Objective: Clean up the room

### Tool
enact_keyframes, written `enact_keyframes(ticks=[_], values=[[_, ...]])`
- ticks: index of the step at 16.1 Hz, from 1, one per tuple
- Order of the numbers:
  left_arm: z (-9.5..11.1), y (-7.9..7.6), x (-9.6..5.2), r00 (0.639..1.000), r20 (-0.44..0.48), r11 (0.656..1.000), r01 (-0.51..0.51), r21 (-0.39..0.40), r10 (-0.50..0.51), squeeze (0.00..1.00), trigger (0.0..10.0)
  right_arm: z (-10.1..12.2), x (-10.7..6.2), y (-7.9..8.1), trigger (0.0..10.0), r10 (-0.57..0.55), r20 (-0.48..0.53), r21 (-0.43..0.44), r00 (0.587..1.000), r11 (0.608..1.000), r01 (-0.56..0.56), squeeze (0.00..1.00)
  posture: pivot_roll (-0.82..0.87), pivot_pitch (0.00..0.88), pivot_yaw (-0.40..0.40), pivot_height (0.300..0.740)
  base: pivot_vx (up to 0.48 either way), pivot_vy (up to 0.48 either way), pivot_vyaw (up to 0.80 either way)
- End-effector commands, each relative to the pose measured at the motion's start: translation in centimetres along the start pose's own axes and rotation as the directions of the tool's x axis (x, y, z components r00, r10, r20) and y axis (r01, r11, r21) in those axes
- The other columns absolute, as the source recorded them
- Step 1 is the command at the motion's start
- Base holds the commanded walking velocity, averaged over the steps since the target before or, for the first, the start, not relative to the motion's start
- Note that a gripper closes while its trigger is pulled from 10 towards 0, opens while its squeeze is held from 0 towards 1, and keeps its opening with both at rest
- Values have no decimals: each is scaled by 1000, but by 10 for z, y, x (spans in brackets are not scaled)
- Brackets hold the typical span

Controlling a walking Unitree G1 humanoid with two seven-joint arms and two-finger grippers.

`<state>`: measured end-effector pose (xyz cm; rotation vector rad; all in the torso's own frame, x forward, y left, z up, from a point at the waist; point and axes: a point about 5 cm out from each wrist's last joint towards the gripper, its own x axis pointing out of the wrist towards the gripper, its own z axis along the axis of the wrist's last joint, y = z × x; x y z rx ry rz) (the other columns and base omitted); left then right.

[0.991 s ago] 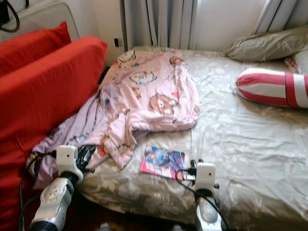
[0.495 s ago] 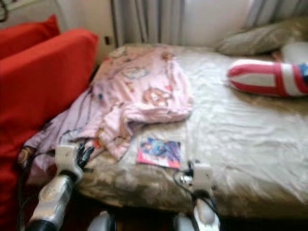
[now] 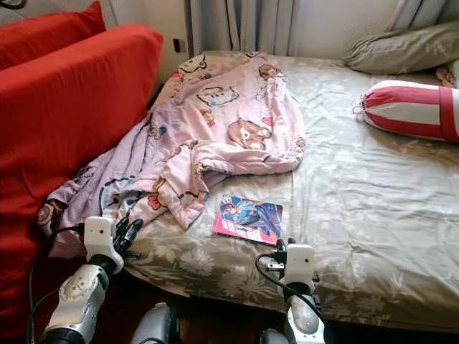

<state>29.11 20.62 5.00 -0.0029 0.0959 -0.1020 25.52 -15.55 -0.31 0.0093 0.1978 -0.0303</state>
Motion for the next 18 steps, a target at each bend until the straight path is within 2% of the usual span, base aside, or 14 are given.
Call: enact_keyframes(ticks=[1,4,6,15,18], values=[[1,0,1,1000,-5,1000,10,2,-10,0,10000,-4,-1,0,10000,-1,-28,-2,1000,1000,1,0,-1,77,-9,646,0,0,0],[0,0,0,1000,-8,1000,10,1,-10,0,10000,-6,-1,1,10000,-1,-47,-3,999,1000,1,0,1,80,-9,626,0,0,0],[1,0,0,1000,-8,1000,9,1,-9,0,10000,-4,-2,1,10000,-2,-26,5,1000,1000,3,0,2,80,-9,626,0,0,0],[1,0,1,1000,-9,1000,12,-2,-12,0,10000,-6,-2,6,10000,28,-45,-1,999,1000,-28,0,2,77,-11,626,0,0,0],[2,-1,1,1000,-5,1000,14,-5,-14,0,10000,-7,-3,11,10000,62,-38,2,997,998,-62,0,4,77,-11,601,0,0,0]])
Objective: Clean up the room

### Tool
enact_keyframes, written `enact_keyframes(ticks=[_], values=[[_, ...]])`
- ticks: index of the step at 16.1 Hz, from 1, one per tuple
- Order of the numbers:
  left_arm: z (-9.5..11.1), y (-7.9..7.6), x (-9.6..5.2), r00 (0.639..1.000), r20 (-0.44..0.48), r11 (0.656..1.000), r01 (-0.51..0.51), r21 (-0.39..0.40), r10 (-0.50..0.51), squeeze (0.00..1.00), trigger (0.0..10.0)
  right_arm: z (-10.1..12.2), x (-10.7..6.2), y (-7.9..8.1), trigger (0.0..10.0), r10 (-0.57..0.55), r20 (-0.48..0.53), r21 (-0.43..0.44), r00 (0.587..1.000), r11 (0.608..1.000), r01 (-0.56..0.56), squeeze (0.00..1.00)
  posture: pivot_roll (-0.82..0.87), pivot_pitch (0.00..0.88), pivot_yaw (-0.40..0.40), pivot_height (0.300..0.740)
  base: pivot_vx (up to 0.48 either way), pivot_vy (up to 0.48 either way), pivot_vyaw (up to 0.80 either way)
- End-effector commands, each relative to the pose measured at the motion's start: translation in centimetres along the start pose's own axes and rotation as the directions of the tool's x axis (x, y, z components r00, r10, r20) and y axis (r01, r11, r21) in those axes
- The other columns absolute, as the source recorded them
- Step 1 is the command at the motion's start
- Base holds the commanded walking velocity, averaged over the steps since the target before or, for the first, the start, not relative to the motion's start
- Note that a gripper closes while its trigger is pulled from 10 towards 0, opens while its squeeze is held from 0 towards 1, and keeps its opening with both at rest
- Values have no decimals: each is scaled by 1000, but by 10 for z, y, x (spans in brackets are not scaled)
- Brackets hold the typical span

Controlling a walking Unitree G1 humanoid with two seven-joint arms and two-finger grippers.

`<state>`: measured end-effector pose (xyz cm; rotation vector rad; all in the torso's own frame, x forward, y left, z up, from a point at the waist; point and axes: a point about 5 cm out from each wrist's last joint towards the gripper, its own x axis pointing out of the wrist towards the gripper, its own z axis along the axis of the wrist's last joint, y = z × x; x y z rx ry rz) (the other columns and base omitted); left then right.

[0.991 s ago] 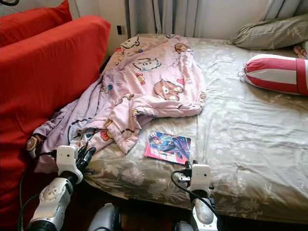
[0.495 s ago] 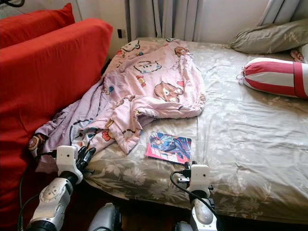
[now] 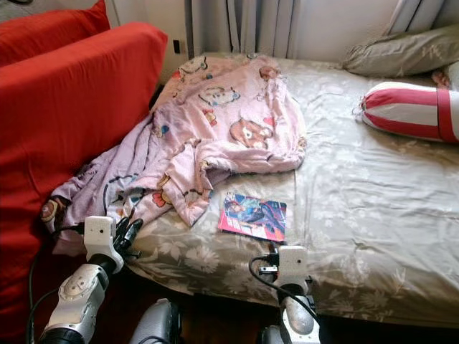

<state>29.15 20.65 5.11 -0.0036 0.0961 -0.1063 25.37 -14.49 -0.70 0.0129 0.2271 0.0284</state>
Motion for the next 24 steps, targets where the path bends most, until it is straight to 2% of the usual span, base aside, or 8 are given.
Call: enact_keyframes(ticks=[1,4,7,10,12,24], values=[[1,-1,1,1000,-3,1000,11,-5,-11,0,10000,-4,-2,0,10000,-12,-20,7,1000,1000,12,0,5,79,-11,601,0,0,0],[1,-1,1,1000,-2,1000,12,-5,-12,0,10000,-3,-3,0,10000,-10,-9,12,1000,1000,10,0,4,78,-10,601,0,0,0],[1,-2,1,1000,-1,1000,16,-4,-16,0,10000,-3,-3,1,10000,8,-7,-19,1000,1000,-8,0,5,79,-9,601,0,0,0],[2,-2,1,1000,-2,1000,18,-2,-18,0,10000,-3,-3,2,10000,9,-5,-8,1000,1000,-9,0,6,79,-9,601,0,0,685],[2,-3,1,1000,-1,1000,20,1,-20,0,10000,-3,-4,1,10000,0,-1,15,1000,1000,0,0,6,78,-8,601,240,0,0],[1,-4,2,1000,-8,1000,26,4,-26,0,10000,-3,-3,-2,10000,-20,-7,23,1000,1000,20,0,5,83,-4,601,250,0,0]])
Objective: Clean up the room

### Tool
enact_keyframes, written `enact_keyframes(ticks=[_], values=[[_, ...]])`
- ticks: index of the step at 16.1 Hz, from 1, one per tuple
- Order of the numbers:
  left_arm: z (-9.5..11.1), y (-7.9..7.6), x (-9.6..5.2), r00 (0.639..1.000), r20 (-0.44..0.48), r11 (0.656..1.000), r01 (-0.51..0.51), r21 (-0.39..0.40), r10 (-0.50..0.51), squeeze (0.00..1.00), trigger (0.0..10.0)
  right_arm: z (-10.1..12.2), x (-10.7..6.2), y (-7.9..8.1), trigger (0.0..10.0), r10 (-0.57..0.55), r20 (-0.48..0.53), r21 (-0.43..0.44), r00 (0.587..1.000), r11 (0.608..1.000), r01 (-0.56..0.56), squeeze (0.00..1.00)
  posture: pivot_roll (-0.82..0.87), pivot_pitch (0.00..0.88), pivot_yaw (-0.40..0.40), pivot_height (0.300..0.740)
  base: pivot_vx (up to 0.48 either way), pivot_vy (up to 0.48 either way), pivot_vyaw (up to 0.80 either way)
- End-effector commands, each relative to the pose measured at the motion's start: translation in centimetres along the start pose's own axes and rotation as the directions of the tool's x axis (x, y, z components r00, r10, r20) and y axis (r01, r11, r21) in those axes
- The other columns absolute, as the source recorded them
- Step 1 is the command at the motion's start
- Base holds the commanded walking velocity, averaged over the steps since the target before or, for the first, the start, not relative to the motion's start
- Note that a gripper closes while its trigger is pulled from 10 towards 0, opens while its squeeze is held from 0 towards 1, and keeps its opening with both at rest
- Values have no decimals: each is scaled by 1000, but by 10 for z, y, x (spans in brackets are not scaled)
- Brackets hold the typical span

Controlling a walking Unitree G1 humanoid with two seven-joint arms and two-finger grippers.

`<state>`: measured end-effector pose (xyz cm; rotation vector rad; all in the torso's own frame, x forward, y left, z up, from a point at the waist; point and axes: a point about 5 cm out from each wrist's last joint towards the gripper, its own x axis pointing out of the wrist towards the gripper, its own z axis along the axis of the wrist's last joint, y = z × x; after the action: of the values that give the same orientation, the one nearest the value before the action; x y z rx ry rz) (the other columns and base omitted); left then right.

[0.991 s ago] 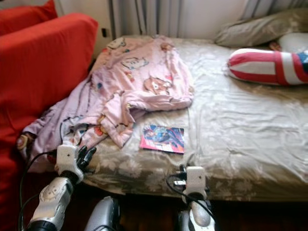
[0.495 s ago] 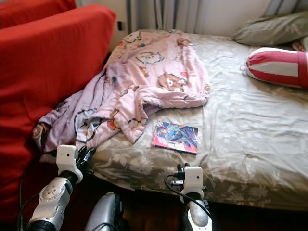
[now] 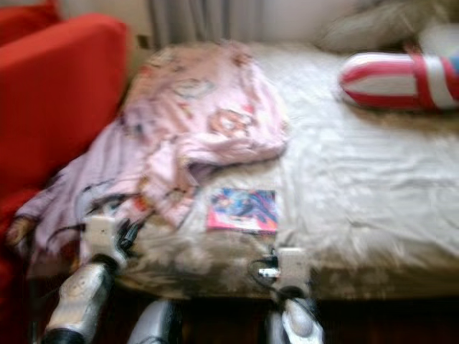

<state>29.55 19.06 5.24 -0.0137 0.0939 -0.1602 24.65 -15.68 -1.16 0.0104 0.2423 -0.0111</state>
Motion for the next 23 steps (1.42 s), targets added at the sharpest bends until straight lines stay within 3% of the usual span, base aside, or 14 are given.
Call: enact_keyframes(ticks=[1,5,10,13,14,16,19,23], values=[[-1,11,-5,1000,-12,1000,-27,14,27,0,10000,3,3,9,10000,15,5,19,1000,1000,-15,0,6,83,-4,601,266,0,0],[0,12,-5,1000,-12,1000,-25,17,25,0,10000,3,4,7,10000,14,-4,22,1000,1000,-14,0,6,87,0,601,268,0,0],[3,12,-5,1000,-2,1000,-19,20,19,0,10000,5,12,18,10000,97,-34,40,995,995,-95,0,19,106,8,601,107,0,0],[5,12,-5,1000,2,1000,-12,22,12,0,10000,13,23,24,10000,135,-51,97,990,987,-129,0,36,126,17,601,0,0,0],[7,11,-4,1000,5,1000,-11,24,11,0,10000,14,28,28,10000,152,-84,138,985,981,-140,1000,42,132,20,601,0,0,0],[10,10,-4,1000,14,1000,-9,25,9,0,10000,17,32,32,10000,165,-85,196,983,970,-146,1000,61,147,27,601,0,0,0],[19,10,-4,999,34,999,-3,34,2,0,10000,23,42,33,10000,124,-112,359,986,930,-77,1000,121,188,37,601,0,0,0],[23,18,-20,999,35,998,-10,61,8,0,10000,34,49,24,10000,38,-83,437,996,900,2,1000,162,245,53,601,0,0,0]])
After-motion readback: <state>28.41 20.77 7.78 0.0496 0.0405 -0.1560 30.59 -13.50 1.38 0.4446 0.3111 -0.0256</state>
